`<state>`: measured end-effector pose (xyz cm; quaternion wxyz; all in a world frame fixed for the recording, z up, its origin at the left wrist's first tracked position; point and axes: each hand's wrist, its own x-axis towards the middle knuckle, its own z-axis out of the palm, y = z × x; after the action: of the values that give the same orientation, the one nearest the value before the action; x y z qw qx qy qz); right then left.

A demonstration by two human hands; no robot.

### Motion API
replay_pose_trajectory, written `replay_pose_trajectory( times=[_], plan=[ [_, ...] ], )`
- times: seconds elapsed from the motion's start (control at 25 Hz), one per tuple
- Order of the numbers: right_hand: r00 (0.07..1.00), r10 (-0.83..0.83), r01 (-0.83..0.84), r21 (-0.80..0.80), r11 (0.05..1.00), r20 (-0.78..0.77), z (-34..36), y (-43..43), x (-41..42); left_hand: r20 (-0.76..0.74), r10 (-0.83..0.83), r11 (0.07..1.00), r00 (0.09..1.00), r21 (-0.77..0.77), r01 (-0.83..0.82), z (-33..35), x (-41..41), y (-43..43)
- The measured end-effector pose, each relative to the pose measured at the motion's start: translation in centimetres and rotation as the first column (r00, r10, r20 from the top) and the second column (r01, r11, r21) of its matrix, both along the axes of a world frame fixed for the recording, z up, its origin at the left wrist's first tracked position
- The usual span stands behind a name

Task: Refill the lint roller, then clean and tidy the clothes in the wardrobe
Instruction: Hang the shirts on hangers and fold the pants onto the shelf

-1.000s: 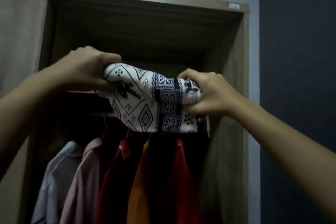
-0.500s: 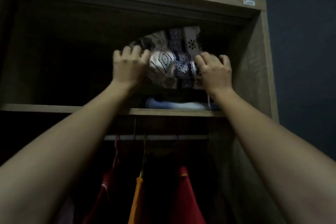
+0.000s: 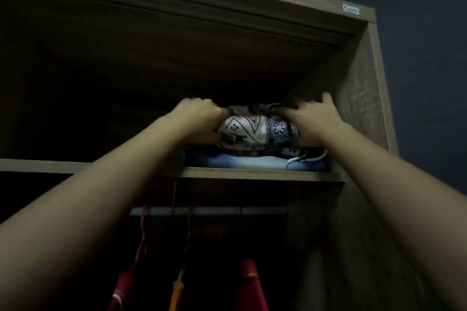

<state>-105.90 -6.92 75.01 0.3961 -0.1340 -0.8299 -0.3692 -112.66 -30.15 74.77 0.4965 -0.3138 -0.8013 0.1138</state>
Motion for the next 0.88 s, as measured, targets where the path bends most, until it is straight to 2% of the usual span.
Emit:
replay_pose_trajectory(
  times=[0.04, 0.08, 0.16, 0.2, 0.28, 0.36, 0.44, 0.48, 0.52, 0.6, 0.64, 0.68, 0.76, 0.88],
  plan=[
    [0.998, -0.039, 0.041, -0.032, 0.999, 0.053, -0.2, 0.2, -0.1, 0.045, 0.002, 1.000, 0.999, -0.027, -0.001, -0.6, -0.3, 0.7],
    [0.988, -0.066, 0.080, -0.099, 0.992, 0.138, -0.5, 0.3, -0.1, 0.155, -0.004, 0.999, 0.988, -0.041, 0.010, -0.9, -0.5, 1.2],
    [0.951, -0.060, 0.149, -0.282, 0.948, 0.303, -0.4, 0.3, -0.1, 0.437, -0.069, 0.997, 0.897, 0.010, 0.072, -0.6, -0.7, 0.8],
    [0.934, 0.012, 0.151, -0.425, 0.893, 0.357, 0.0, 0.0, 0.1, 0.528, -0.141, 0.990, 0.837, 0.076, 0.119, -0.4, -0.9, 0.2],
    [0.897, 0.194, 0.144, -0.677, 0.722, 0.397, 0.9, -0.9, 0.7, 0.594, -0.242, 0.970, 0.767, 0.167, 0.176, -0.1, -1.2, -0.5],
    [0.894, 0.316, 0.066, -0.791, 0.608, 0.318, 0.9, -1.1, 1.0, 0.579, -0.235, 0.970, 0.781, 0.187, 0.154, -0.5, -1.7, -0.4],
    [0.913, 0.362, -0.058, -0.819, 0.571, 0.188, 0.9, -1.1, 1.1, 0.556, -0.217, 0.972, 0.802, 0.197, 0.127, -0.8, -1.8, -0.1],
    [0.939, 0.317, -0.104, -0.769, 0.631, 0.133, 0.9, -1.0, 0.9, 0.547, -0.232, 0.968, 0.804, 0.216, 0.132, -0.7, -1.7, 0.1],
    [0.967, 0.239, -0.119, -0.674, 0.729, 0.088, 0.7, -1.1, 0.7, 0.546, -0.256, 0.960, 0.797, 0.242, 0.143, -0.4, -1.6, 0.1],
    [0.989, 0.126, -0.083, -0.401, 0.912, 0.083, 0.4, -1.4, 0.0, 0.582, -0.286, 0.948, 0.761, 0.285, 0.138, 0.2, -1.5, 0.2],
    [0.981, 0.151, -0.102, -0.329, 0.939, 0.125, 0.2, -1.6, -0.3, 0.599, -0.277, 0.949, 0.751, 0.292, 0.117, 0.3, -1.7, 0.4],
    [0.965, 0.184, -0.120, -0.309, 0.943, 0.186, 0.0, -1.8, -0.6, 0.604, -0.246, 0.955, 0.758, 0.284, 0.083, 0.3, -2.0, 0.5],
    [0.940, 0.229, -0.112, -0.407, 0.906, 0.251, -0.2, -2.0, -0.8, 0.624, -0.186, 0.961, 0.759, 0.275, 0.009, 0.0, -2.6, 0.8],
    [0.946, 0.287, -0.109, -0.687, 0.718, 0.150, -0.2, -1.9, -0.9, 0.654, -0.280, 0.937, 0.703, 0.345, 0.052, -0.2, -3.3, 1.0]
  ],
)
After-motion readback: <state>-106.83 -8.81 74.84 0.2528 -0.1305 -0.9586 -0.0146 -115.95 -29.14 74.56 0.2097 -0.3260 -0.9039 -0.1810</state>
